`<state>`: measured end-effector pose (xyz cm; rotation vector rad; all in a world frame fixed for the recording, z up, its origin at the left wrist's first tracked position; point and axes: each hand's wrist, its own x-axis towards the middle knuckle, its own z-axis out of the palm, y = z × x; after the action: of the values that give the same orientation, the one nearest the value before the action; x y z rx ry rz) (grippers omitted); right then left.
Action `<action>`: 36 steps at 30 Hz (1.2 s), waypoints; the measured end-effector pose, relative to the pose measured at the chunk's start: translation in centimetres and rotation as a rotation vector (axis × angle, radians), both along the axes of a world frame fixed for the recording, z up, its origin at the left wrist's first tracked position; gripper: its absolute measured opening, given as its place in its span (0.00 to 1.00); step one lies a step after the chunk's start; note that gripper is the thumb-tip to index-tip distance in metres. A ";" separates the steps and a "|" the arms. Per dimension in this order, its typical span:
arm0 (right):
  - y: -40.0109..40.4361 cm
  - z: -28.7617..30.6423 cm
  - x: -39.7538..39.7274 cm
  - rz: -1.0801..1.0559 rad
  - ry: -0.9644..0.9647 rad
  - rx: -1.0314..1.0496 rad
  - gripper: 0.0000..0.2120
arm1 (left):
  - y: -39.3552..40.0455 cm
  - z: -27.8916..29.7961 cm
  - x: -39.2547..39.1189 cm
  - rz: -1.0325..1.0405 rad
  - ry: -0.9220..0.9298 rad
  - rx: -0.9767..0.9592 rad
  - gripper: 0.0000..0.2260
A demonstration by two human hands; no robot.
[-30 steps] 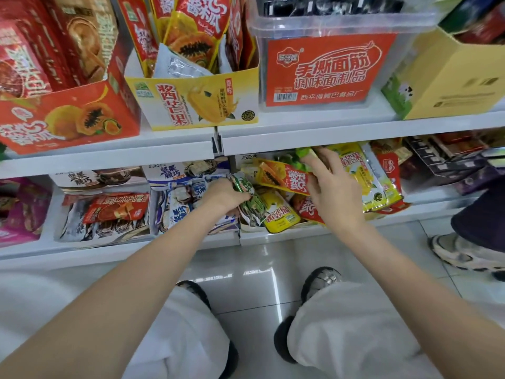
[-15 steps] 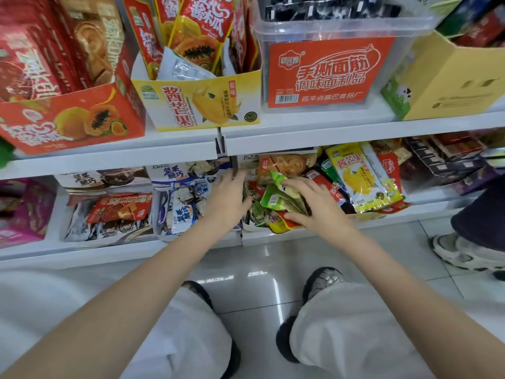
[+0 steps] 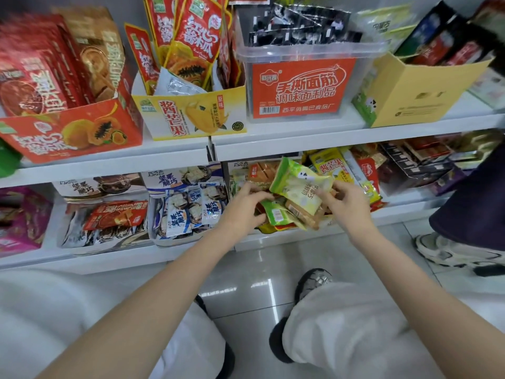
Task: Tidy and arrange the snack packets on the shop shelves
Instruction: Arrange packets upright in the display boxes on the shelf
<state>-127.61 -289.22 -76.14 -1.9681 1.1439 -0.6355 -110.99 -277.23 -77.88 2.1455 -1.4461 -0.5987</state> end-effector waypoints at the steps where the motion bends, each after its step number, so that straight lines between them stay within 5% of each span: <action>1: -0.2 0.1 -0.2 -0.029 0.037 -0.040 0.09 | -0.1 0.0 -0.3 -0.040 -0.039 0.014 0.16; 6: 0.3 0.3 -0.9 -0.035 0.111 -0.407 0.03 | 0.0 1.8 -0.4 0.106 -0.114 -0.218 0.08; 8: 1.2 0.1 -0.2 0.063 0.138 -0.518 0.09 | 1.0 2.7 0.5 0.116 -0.146 -0.264 0.07; 11: 2.0 -0.6 1.6 0.299 0.171 -0.566 0.16 | 3.3 3.5 2.1 0.107 -0.208 -0.289 0.07; 16: 2.8 0.9 3.1 0.185 0.054 -0.501 0.13 | 6.0 4.9 3.5 0.258 -0.207 -0.305 0.07; 20: 1.7 2.2 1.0 0.167 0.159 -0.572 0.10 | 7.2 6.9 3.5 0.297 -0.088 -0.284 0.07; 25: 1.6 5.8 -1.7 0.118 0.050 -0.222 0.10 | 7.8 9.0 2.6 0.232 -0.025 -0.326 0.08; 30: 2.1 8.1 -2.7 0.012 -0.438 0.540 0.17 | 7.4 9.4 1.6 0.170 0.169 -0.360 0.12; 34: 2.1 7.9 -3.5 -0.035 -0.362 0.388 0.05 | 6.8 10.6 0.6 0.141 0.448 -0.350 0.15; 36: 2.1 7.9 -3.8 -0.037 -0.340 0.349 0.08 | 6.6 11.3 0.2 0.151 0.518 -0.368 0.12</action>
<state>-131.41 -287.09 -68.20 -1.4820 1.0031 -0.7057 -110.82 -270.67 -66.61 1.6365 -1.0086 -0.7030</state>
